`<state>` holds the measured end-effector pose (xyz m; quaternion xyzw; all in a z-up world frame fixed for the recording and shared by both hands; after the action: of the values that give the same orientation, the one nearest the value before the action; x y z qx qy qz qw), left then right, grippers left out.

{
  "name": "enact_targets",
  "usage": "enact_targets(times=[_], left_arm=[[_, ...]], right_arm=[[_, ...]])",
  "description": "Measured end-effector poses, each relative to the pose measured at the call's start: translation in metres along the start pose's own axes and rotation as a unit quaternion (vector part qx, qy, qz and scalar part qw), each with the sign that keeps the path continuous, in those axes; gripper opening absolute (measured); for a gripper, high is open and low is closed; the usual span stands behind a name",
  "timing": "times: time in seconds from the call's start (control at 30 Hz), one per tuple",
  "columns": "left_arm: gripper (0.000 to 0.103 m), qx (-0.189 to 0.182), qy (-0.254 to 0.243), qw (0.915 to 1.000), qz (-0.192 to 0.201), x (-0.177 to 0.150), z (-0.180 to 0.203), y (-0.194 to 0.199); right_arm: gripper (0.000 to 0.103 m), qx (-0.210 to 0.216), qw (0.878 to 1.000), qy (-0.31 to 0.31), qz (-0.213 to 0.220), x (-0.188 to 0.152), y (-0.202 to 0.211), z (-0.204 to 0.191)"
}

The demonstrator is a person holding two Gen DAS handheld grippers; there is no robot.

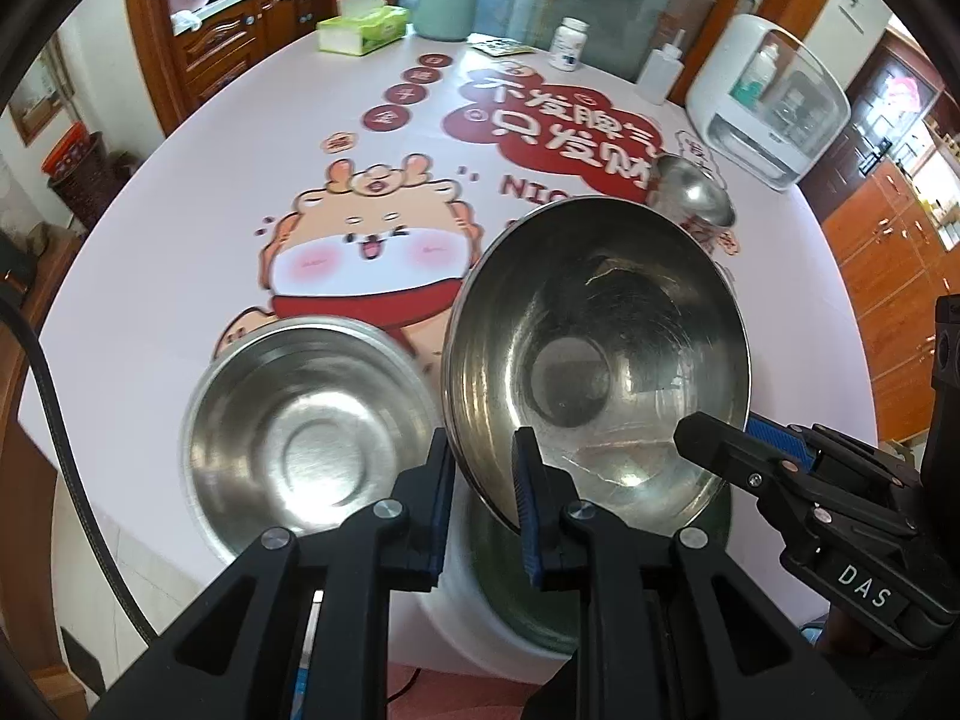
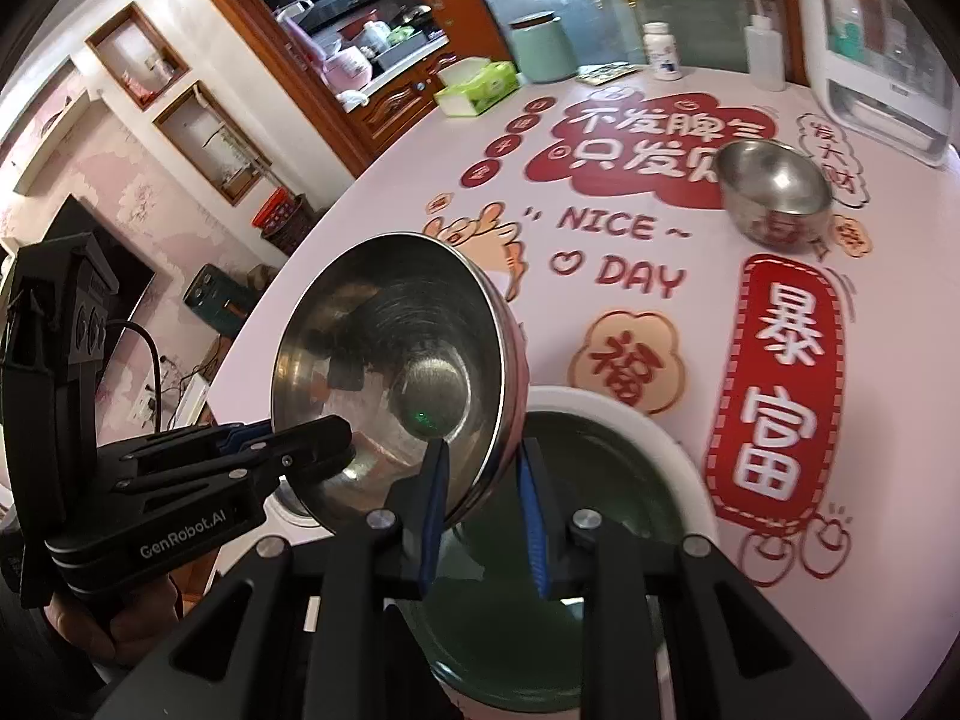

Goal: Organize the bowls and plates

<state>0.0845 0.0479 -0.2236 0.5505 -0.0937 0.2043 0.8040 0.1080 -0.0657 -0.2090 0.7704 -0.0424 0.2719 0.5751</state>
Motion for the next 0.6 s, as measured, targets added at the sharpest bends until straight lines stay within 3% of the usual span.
enact_targets(times=[0.6], left_arm=[[0.017, 0.042, 0.068, 0.9966, -0.019, -0.025, -0.080, 0.023]], right_arm=[[0.023, 0.043, 0.997, 0.040, -0.048, -0.006, -0.037, -0.079]])
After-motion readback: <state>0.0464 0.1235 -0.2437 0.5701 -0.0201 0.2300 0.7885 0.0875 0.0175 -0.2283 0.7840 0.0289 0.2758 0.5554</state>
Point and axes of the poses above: each gripper's, at about its wrist camera, not at the fingertips, and y roughly against the way its jaws point, z to its right, x to its top, the point moved 9 cm from there along -y, roughly the way its jaws point, and after that the axes turned 12 degrees about -x, right-handed, at the moved point
